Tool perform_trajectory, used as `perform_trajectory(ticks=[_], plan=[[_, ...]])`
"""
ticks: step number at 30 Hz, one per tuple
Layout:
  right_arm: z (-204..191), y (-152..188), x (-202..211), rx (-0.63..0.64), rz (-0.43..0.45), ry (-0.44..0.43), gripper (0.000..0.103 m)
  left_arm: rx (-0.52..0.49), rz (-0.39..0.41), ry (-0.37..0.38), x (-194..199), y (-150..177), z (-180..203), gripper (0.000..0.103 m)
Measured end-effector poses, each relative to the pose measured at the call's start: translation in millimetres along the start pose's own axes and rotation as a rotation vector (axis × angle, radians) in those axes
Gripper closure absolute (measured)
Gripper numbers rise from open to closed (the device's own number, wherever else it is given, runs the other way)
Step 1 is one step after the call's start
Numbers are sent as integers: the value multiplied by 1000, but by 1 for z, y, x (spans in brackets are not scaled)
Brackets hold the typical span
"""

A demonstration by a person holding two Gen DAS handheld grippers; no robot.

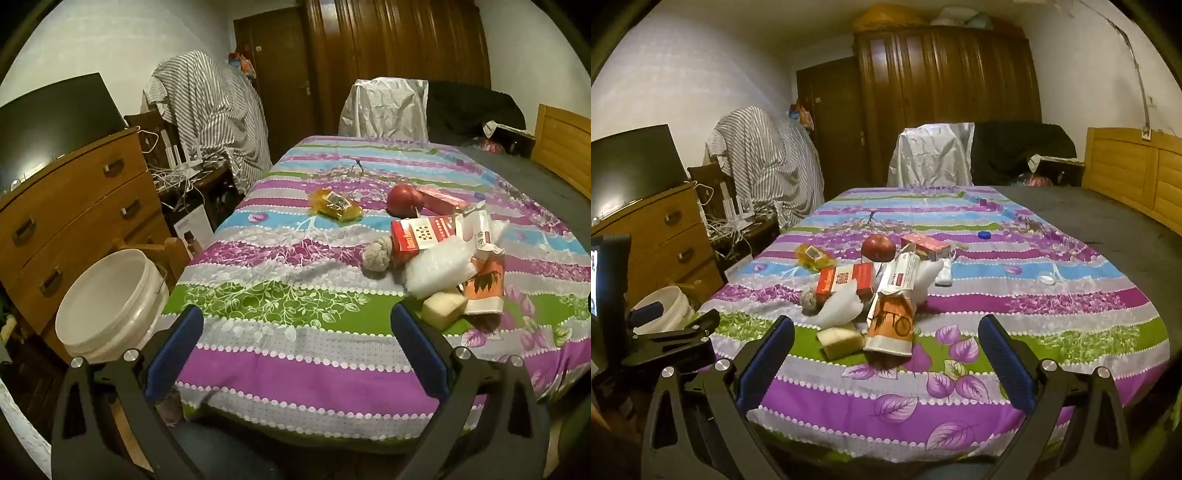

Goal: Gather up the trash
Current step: 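Grasp white foam piece with left tool while right tool grasps orange paper cup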

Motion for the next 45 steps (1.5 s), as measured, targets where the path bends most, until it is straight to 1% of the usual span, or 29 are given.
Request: perform_trajectory(ticks=[7,12,16,18,19,20,22,25,26,28,31,32,33,35,36,38,41,42,43,45], plan=[[-1,8,-5,-16,-24,8,4,-5,-29,6,-7,8,2,5],[11,13,-17,-38,-56,6,4,-19,-50,15,-12,16,7,5],[20,17,-22,-51,-63,17,4,-34,-66,64,-19,19,18,5],[28,21,-24,-75,-74,24,4,-46,-76,108,-25,18,29,5],[32,22,-27,-93,-54,19,4,-54,-84,137,-30,16,39,5],[37,24,-28,-110,-55,18,4,-61,-91,168,-35,13,50,5],[46,28,-33,-157,-56,12,4,-78,-104,225,-43,7,72,13],[62,29,-37,-189,-42,22,4,-106,-123,297,-53,-1,105,18],[67,30,-35,-175,-43,38,4,-118,-123,309,-55,-3,115,18],[78,31,-38,-203,-27,37,4,-157,-102,333,-57,-9,138,18],[91,37,-45,-267,-33,29,4,-218,-81,343,-61,-11,161,19],[96,38,-47,-283,-35,27,4,-241,-80,330,-66,-10,167,19],[99,40,-48,-292,-44,30,4,-257,-86,322,-72,-9,172,20],[105,45,-50,-305,-69,36,4,-274,-108,323,-79,-5,175,31],[106,47,-51,-307,-81,41,4,-277,-117,319,-84,-5,176,48],[108,49,-55,-307,-88,42,4,-255,-129,333,-89,-7,173,50],[106,51,-55,-297,-99,44,4,-197,-114,370,-82,-15,161,59],[106,51,-57,-295,-92,39,4,-178,-116,381,-80,-17,157,64],[104,51,-60,-293,-97,36,4,-158,-112,394,-75,-19,151,65],[101,51,-64,-287,-103,24,4,-134,-95,396,-68,-23,141,65]])
Point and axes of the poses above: each gripper's, at about its wrist camera, not at the fingertips, and x roughly against the way its jaws point, z to its right, y to its underside, the point moved 9 cm from there along -x, roughly the way its jaws point, and after that the axes turned 6 degrees about -y, right-handed, at the moved point
